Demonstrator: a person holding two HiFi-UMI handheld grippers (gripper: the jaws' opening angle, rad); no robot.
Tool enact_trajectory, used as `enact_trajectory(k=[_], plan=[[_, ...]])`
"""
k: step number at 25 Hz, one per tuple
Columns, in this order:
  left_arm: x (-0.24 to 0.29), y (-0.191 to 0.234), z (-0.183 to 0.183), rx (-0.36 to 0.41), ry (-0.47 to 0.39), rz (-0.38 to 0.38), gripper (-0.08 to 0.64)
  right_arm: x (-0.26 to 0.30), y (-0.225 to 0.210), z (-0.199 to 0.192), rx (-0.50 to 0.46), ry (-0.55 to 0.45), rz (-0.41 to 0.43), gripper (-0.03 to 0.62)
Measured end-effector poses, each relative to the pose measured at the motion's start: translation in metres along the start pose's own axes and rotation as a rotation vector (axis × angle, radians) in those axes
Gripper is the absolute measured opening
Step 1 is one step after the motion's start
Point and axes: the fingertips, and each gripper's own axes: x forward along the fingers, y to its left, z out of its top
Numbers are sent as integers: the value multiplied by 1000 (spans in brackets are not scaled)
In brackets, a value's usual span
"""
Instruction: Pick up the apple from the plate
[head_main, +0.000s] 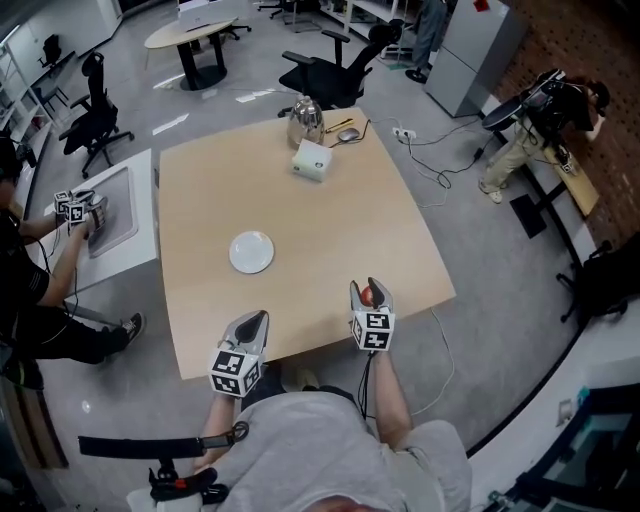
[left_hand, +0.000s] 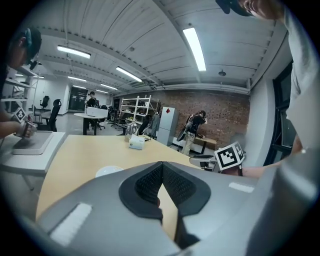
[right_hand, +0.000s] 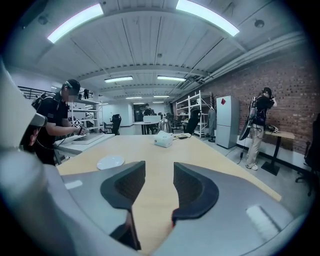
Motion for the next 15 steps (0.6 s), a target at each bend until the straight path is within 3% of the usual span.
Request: enact_trajectory(k=[3,15], plan=[[-9,7,0,-13,-8,25,18,-2,17,11,-2,-20,36,144],[-42,26,-1,-53,-52,119,18,-9,84,41,-47,-73,178,62]])
